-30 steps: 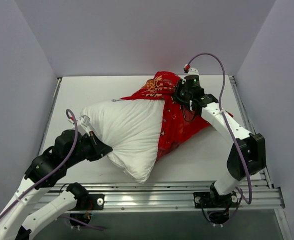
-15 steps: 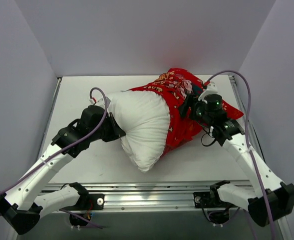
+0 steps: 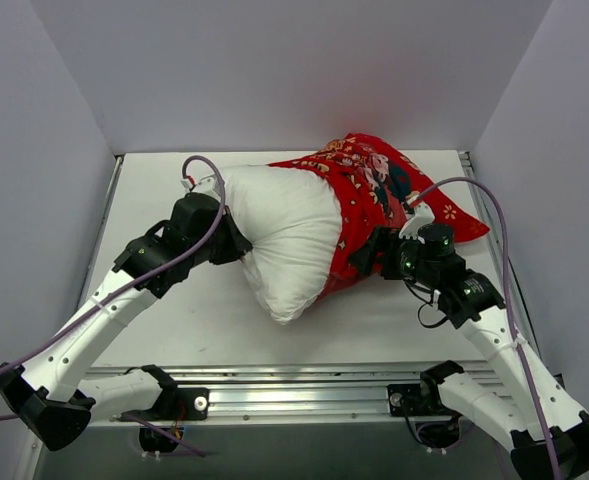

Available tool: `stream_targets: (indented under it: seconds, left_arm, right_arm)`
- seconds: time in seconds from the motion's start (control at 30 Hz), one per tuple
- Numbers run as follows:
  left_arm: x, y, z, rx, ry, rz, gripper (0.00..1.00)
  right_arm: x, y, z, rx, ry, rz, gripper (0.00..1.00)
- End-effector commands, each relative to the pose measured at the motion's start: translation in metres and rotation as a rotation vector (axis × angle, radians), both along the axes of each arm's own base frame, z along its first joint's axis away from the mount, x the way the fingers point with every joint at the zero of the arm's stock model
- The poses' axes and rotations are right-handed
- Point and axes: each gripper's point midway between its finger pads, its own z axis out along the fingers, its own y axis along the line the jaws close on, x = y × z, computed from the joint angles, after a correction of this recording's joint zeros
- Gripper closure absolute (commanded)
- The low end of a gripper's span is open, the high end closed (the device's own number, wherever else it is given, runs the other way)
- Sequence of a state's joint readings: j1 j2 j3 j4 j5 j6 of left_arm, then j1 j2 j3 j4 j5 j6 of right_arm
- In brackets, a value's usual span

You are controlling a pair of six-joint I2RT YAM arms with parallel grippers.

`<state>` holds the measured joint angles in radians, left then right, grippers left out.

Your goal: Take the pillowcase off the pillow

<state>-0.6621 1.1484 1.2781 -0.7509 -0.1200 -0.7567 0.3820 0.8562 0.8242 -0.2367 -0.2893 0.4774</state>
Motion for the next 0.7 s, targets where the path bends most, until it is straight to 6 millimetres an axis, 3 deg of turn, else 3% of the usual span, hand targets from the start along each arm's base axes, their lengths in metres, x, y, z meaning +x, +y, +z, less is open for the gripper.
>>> stream_targets:
  seconds: [0.0,0.27,0.4,0.5,0.53,0.63,0.67]
  left_arm:
    - [0.021,-0.013,0.076,-0.146,-0.217,0.005,0.98]
    - [0.018,-0.005,0.075,-0.128,-0.223,0.025,0.98]
    - [0.019,-0.005,0.075,-0.128,-0.225,0.024,0.98]
    - [0.017,-0.007,0.075,-0.135,-0.22,0.013,0.98]
    - [0.017,-0.007,0.076,-0.138,-0.22,0.013,0.98]
    - [0.014,-0.002,0.082,-0.133,-0.229,0.022,0.98]
    - [0.013,0.003,0.082,-0.117,-0.23,0.03,0.98]
  right_arm:
    - [0.003,0.006,-0.004,0.024,0.012,0.003,0.2]
    - [0.019,-0.007,-0.054,-0.069,0.101,-0.147,0.24]
    - [0.02,0.003,-0.072,-0.052,0.14,-0.116,0.33]
    - [0.023,0.009,-0.079,-0.036,0.145,-0.109,0.57]
    - [0.025,0.009,-0.082,-0.039,0.15,-0.116,0.73]
    - [0.031,0.001,-0.088,-0.081,0.156,-0.154,1.0]
    - [0.033,-0.005,-0.09,-0.104,0.158,-0.183,1.0]
